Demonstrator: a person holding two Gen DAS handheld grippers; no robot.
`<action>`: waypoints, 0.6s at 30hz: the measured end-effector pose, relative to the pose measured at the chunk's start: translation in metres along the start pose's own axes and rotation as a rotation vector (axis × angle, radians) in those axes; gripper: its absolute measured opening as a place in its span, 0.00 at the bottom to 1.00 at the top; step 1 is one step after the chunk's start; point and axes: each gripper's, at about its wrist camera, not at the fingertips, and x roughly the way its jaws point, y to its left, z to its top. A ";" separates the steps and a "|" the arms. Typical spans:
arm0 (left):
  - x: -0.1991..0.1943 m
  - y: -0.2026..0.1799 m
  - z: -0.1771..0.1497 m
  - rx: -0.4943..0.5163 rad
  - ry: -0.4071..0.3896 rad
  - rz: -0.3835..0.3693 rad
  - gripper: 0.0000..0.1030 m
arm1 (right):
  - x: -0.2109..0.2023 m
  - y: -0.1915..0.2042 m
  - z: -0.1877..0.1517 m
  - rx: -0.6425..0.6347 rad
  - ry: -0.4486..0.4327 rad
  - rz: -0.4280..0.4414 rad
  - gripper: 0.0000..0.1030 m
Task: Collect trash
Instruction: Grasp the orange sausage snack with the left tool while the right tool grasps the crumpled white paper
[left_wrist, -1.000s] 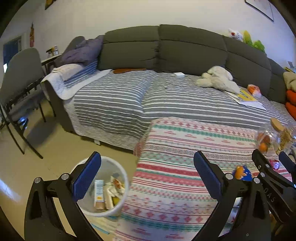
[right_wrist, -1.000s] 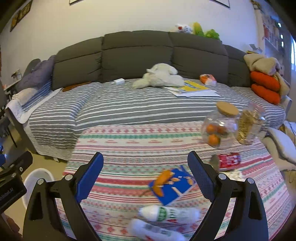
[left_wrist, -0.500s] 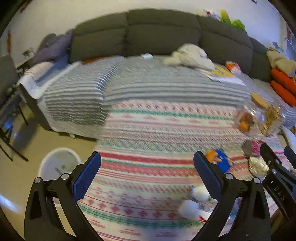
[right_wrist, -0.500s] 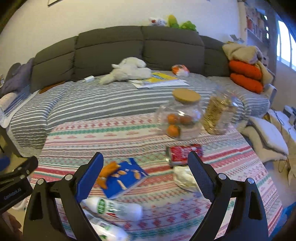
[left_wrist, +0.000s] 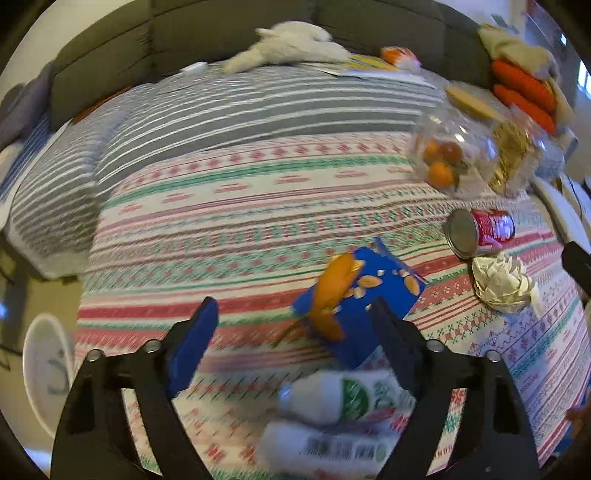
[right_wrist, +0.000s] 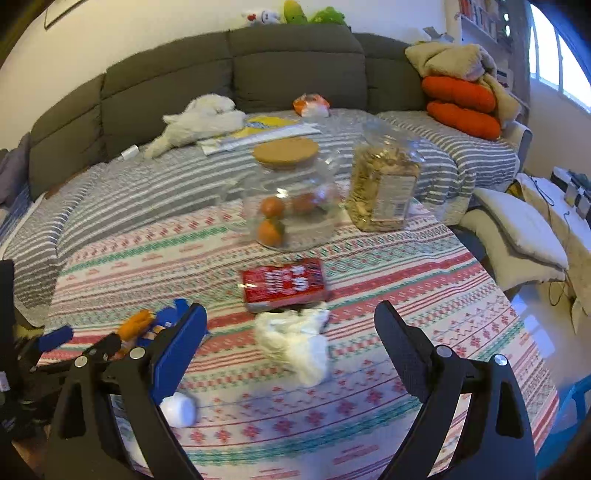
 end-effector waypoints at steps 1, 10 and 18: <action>0.006 -0.006 0.002 0.026 -0.001 0.006 0.77 | 0.004 -0.006 0.001 0.009 0.017 0.001 0.87; 0.048 -0.019 0.008 0.101 0.077 -0.051 0.49 | 0.044 -0.043 -0.004 0.066 0.176 0.051 0.87; 0.035 -0.004 0.005 0.015 0.059 -0.115 0.17 | 0.068 -0.022 -0.011 -0.040 0.210 0.136 0.87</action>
